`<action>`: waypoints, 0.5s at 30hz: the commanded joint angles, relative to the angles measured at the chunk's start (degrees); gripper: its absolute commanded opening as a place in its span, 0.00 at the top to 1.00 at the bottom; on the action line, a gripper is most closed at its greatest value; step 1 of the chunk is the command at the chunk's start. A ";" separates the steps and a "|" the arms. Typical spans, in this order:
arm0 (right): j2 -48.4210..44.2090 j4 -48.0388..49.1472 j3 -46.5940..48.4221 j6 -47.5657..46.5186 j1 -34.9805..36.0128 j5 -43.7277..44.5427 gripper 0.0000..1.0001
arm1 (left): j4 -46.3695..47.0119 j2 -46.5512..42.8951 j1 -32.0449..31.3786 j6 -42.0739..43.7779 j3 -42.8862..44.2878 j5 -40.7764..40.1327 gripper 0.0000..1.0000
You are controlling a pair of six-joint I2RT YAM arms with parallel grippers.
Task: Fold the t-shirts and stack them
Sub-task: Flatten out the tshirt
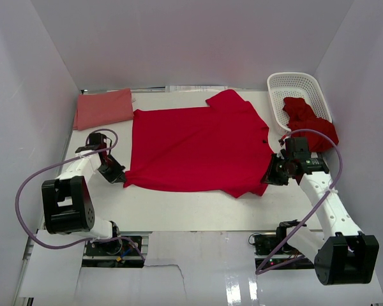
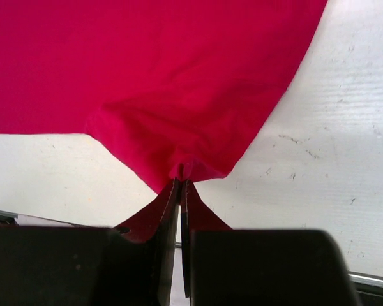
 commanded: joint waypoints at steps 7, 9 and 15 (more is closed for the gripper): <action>4.55 3.51 7.11 -2.01 0.21 1.40 0.92 | 1.41 0.67 0.34 1.16 3.54 2.29 1.00; 5.78 3.77 7.90 -2.10 0.21 1.40 0.92 | 1.67 1.11 0.34 0.99 4.15 3.25 1.00; 9.03 4.30 12.30 -2.10 0.21 2.63 0.92 | 2.11 3.13 0.34 0.37 6.61 5.98 1.00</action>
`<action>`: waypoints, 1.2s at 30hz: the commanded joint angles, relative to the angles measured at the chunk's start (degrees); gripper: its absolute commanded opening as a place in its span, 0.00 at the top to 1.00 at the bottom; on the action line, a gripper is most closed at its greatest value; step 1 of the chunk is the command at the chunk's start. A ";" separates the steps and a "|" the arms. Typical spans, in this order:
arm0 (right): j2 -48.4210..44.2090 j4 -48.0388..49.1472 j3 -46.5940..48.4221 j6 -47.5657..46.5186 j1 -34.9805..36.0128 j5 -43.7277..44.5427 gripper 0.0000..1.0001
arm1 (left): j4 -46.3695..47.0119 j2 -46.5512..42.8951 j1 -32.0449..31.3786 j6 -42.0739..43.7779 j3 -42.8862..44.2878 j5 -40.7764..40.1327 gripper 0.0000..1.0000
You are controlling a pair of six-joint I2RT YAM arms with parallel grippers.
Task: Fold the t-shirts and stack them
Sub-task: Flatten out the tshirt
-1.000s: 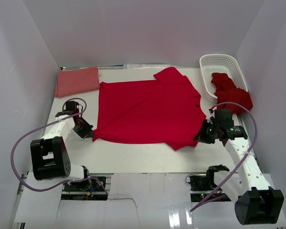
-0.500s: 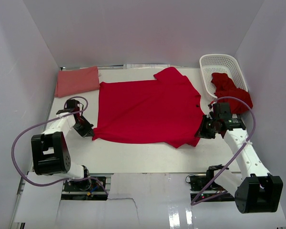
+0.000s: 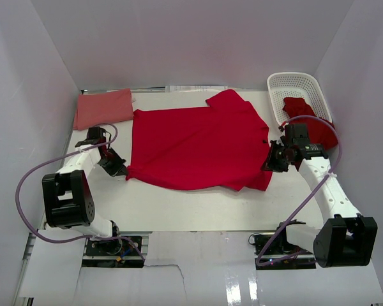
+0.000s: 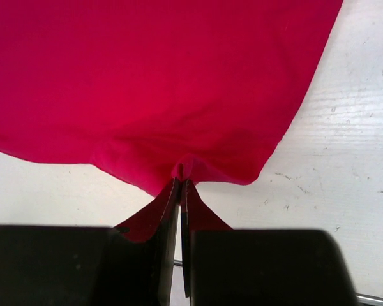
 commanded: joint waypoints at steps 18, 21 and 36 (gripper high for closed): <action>-0.30 -0.46 2.86 -0.75 0.10 -0.83 0.92 | -2.26 -4.63 0.42 2.30 -2.76 8.31 1.00; -1.09 -1.34 2.68 -1.10 0.19 -0.04 0.92 | -2.87 -6.30 0.34 3.09 -4.26 8.48 1.00; -2.41 -0.11 0.04 -1.45 0.19 -1.80 0.92 | -10.60 -12.01 0.34 8.10 1.80 -2.83 0.32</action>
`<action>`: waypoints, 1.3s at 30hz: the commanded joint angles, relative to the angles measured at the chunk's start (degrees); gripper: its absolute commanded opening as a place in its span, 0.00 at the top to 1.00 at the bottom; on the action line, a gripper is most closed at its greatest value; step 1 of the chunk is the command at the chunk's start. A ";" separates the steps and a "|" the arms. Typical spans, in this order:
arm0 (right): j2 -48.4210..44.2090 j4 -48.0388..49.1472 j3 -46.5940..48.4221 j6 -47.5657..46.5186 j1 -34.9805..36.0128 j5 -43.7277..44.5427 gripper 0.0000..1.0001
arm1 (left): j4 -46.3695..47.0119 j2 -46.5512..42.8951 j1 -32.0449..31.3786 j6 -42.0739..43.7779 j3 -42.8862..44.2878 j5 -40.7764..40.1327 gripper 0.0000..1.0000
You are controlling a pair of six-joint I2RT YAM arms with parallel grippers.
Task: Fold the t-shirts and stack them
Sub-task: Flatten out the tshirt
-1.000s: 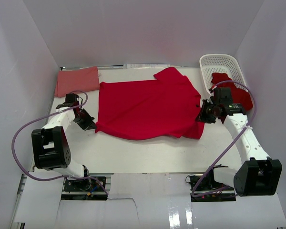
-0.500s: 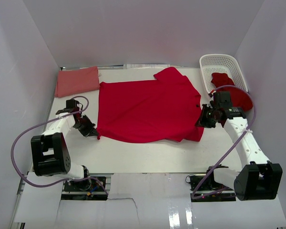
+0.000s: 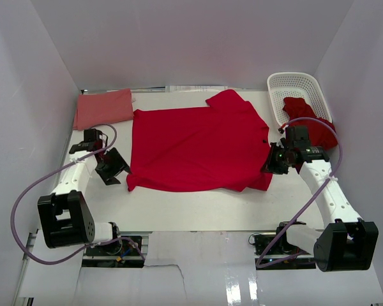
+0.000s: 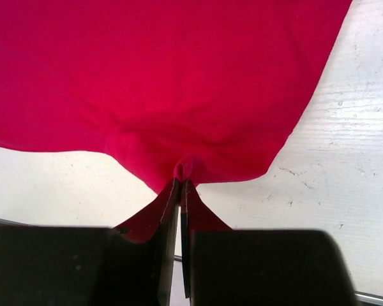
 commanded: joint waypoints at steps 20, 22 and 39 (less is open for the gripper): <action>-0.70 1.71 0.79 -2.26 0.28 -5.45 0.92 | 2.47 -8.41 -5.68 11.78 3.57 -1.12 0.30; -0.53 1.71 0.79 -2.44 0.37 -5.80 0.92 | 1.85 -7.61 -6.47 12.83 4.19 -1.04 0.30; 2.20 1.89 1.58 -2.97 2.83 -8.09 0.92 | -2.72 5.05 -19.91 17.57 10.52 -10.35 0.02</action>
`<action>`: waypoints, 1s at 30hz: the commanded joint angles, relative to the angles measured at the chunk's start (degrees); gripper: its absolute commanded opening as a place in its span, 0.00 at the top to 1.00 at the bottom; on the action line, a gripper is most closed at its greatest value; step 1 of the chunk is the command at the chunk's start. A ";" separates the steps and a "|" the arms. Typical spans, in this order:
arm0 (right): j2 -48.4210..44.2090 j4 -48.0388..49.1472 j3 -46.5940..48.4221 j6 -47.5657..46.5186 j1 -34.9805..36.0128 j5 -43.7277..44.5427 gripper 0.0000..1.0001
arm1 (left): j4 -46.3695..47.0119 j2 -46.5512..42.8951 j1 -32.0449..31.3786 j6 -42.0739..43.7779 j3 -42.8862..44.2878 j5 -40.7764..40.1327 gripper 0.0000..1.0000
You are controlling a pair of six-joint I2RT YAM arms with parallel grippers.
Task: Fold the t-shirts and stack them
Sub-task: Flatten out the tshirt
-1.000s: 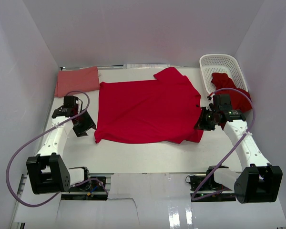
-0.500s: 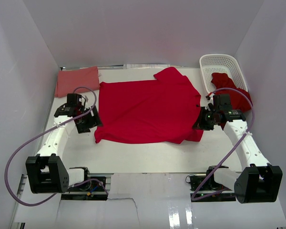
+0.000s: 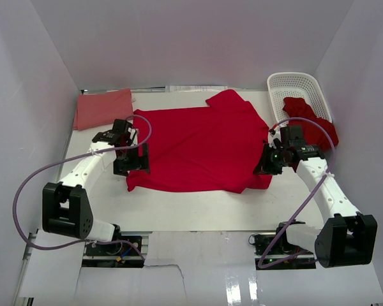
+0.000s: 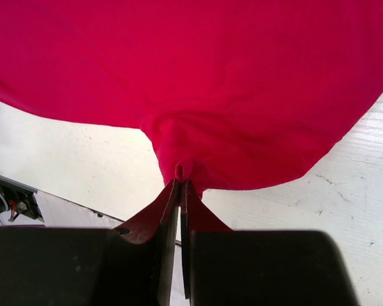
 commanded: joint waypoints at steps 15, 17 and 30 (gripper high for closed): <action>1.18 1.28 2.24 -1.11 1.57 -2.41 0.92 | -2.93 11.57 -7.59 5.78 7.05 -12.64 0.13; 1.26 1.19 2.15 -1.11 1.65 -2.41 0.92 | -2.49 12.19 -7.67 6.47 6.61 -10.19 0.16; 0.82 1.28 1.80 -1.11 1.74 -2.76 0.92 | -1.87 19.39 -9.87 7.27 4.50 0.90 0.18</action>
